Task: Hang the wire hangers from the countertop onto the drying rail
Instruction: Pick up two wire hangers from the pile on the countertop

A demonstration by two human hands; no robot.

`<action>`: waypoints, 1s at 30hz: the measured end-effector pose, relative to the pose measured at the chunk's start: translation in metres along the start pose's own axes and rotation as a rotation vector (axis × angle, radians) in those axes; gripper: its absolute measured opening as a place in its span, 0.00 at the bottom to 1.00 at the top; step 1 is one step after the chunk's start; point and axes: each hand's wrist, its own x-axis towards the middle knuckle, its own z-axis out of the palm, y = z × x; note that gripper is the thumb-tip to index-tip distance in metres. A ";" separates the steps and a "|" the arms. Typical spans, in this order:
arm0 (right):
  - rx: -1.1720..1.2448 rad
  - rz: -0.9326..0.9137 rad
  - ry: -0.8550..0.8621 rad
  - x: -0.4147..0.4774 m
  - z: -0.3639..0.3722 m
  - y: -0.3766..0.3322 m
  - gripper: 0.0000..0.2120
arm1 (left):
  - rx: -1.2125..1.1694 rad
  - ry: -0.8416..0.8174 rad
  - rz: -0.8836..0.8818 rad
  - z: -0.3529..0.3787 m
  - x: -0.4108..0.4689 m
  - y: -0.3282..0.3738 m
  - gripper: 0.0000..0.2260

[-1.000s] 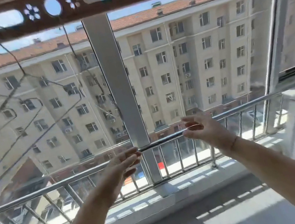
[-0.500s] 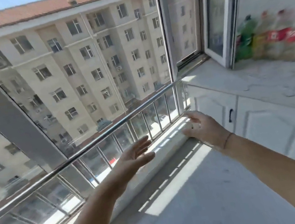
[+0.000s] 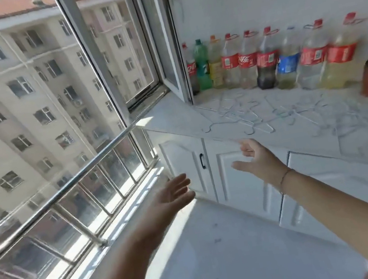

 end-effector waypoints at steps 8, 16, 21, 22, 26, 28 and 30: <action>0.030 0.112 0.120 0.057 -0.069 0.054 0.26 | 0.015 -0.111 -0.079 0.051 0.109 0.000 0.27; 0.033 0.213 0.161 0.151 -0.100 0.106 0.22 | -0.001 -0.180 -0.114 0.064 0.246 -0.010 0.29; 0.092 0.309 0.199 0.229 -0.119 0.124 0.16 | -0.015 -0.168 -0.153 0.060 0.339 -0.012 0.23; 0.125 0.327 0.211 0.244 -0.121 0.127 0.15 | -0.014 -0.162 -0.157 0.060 0.358 -0.010 0.23; 0.212 0.374 0.243 0.293 -0.130 0.143 0.14 | 0.003 -0.172 -0.176 0.061 0.428 -0.009 0.21; 0.246 0.405 0.246 0.313 -0.134 0.152 0.14 | 0.017 -0.175 -0.195 0.064 0.458 -0.013 0.18; 0.270 0.427 0.261 0.333 -0.140 0.161 0.13 | 0.021 -0.166 -0.214 0.069 0.486 -0.019 0.16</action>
